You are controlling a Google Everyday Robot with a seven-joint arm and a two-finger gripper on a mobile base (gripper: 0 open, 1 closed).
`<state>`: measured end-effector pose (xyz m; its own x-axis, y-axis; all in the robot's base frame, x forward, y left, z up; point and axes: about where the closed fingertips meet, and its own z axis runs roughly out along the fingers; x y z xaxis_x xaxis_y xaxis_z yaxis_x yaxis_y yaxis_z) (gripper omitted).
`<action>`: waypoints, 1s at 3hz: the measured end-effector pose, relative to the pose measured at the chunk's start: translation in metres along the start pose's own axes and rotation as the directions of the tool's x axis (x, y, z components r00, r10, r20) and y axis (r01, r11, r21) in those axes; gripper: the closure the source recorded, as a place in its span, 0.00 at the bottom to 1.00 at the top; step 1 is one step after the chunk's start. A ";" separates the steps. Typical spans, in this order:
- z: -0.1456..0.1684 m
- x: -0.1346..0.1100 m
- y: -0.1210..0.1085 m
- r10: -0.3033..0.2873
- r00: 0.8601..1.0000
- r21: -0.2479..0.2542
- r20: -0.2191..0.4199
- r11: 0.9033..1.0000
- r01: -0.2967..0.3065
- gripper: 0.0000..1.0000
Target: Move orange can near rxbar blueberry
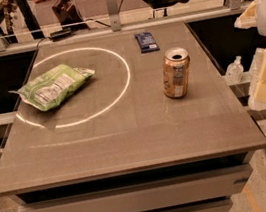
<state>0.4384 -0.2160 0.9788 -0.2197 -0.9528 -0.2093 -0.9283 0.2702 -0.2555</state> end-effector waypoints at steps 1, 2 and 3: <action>0.000 0.000 0.000 0.000 1.000 0.000 0.000 1.000 0.000 0.00; 0.004 0.009 -0.003 0.091 0.993 -0.029 0.080 0.996 -0.089 0.00; 0.019 0.030 -0.008 0.214 0.948 -0.068 0.237 0.977 -0.204 0.00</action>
Offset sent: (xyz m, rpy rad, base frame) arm 0.0090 -0.0294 -0.0149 0.3458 0.0695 -0.1882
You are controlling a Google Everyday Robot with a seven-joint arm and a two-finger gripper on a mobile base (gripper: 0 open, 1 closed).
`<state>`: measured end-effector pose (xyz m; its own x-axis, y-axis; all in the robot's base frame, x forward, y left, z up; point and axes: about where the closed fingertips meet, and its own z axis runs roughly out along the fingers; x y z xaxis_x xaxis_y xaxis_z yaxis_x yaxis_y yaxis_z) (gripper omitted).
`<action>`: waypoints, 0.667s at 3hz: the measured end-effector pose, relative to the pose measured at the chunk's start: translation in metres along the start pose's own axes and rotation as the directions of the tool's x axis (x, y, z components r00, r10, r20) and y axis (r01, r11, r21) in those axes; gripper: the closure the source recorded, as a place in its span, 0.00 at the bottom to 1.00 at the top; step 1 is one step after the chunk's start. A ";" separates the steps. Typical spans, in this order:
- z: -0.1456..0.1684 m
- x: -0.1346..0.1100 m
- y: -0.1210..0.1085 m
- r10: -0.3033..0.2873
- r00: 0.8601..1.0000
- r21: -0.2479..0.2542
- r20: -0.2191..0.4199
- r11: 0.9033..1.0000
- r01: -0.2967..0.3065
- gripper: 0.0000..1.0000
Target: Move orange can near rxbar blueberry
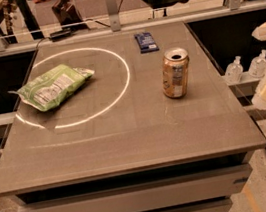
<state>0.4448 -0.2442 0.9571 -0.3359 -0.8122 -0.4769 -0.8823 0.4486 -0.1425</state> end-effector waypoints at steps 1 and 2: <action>0.015 0.015 -0.010 0.075 0.979 -0.007 0.188 0.997 -0.075 0.00; 0.032 0.020 -0.018 0.097 0.915 -0.015 0.392 0.995 -0.099 0.00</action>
Offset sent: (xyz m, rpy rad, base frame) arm 0.0271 -0.0087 -0.0271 0.7423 -0.2971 0.0003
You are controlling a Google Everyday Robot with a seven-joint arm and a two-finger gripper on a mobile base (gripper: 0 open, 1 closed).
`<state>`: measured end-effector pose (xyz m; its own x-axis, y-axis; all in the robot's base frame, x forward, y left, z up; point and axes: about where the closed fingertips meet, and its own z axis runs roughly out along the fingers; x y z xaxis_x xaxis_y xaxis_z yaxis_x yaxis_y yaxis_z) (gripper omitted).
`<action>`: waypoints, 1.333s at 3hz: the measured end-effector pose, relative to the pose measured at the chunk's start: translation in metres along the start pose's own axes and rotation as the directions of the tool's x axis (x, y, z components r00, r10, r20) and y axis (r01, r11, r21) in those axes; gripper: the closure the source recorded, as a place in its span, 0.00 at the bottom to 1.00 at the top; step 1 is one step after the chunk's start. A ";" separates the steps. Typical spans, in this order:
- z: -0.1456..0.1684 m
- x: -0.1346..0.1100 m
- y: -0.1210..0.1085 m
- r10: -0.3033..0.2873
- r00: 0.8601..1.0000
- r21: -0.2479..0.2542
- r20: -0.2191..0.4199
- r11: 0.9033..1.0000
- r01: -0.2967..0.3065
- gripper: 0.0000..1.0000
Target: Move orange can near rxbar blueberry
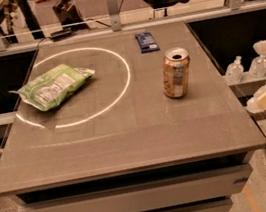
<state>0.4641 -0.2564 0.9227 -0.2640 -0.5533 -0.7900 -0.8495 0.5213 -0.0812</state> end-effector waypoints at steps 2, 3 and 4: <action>0.040 0.013 -0.002 0.026 0.966 -0.033 0.257 0.999 -0.018 0.00; 0.040 0.013 -0.002 0.026 0.966 -0.033 0.257 0.999 -0.018 0.00; 0.052 0.014 0.003 0.028 0.970 -0.021 0.242 0.999 -0.024 0.00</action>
Offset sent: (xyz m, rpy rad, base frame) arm 0.0232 0.0177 -0.0606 0.3200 -0.1246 0.0258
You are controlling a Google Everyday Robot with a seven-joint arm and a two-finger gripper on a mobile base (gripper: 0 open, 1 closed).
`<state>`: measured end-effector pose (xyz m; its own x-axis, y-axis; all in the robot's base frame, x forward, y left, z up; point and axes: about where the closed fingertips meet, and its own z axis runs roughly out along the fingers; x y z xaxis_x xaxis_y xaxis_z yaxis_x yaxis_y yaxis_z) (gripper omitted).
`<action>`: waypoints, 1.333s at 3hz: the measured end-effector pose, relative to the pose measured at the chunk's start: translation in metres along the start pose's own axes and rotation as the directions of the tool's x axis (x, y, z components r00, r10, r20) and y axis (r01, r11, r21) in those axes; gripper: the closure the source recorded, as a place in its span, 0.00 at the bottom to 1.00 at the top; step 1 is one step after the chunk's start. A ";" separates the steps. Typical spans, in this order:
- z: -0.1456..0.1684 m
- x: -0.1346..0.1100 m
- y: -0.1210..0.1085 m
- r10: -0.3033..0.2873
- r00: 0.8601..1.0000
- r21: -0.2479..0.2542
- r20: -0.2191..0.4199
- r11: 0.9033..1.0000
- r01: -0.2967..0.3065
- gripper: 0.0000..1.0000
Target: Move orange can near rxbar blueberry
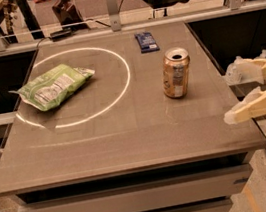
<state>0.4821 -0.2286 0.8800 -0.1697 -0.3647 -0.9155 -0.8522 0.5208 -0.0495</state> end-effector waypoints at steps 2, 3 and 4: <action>0.031 -0.005 -0.001 0.021 0.999 0.069 0.029 0.997 -0.023 0.00; 0.045 -0.012 -0.007 0.028 0.998 0.071 0.063 0.997 -0.033 0.00; 0.059 -0.013 -0.011 0.036 0.996 0.061 0.082 0.997 -0.042 0.00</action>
Offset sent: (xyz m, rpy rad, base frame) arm 0.0316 0.0298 -0.0118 0.0823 -0.0341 -0.1215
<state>0.5225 -0.1841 0.8695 -0.1594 -0.2807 -0.9465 -0.8126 0.5817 -0.0357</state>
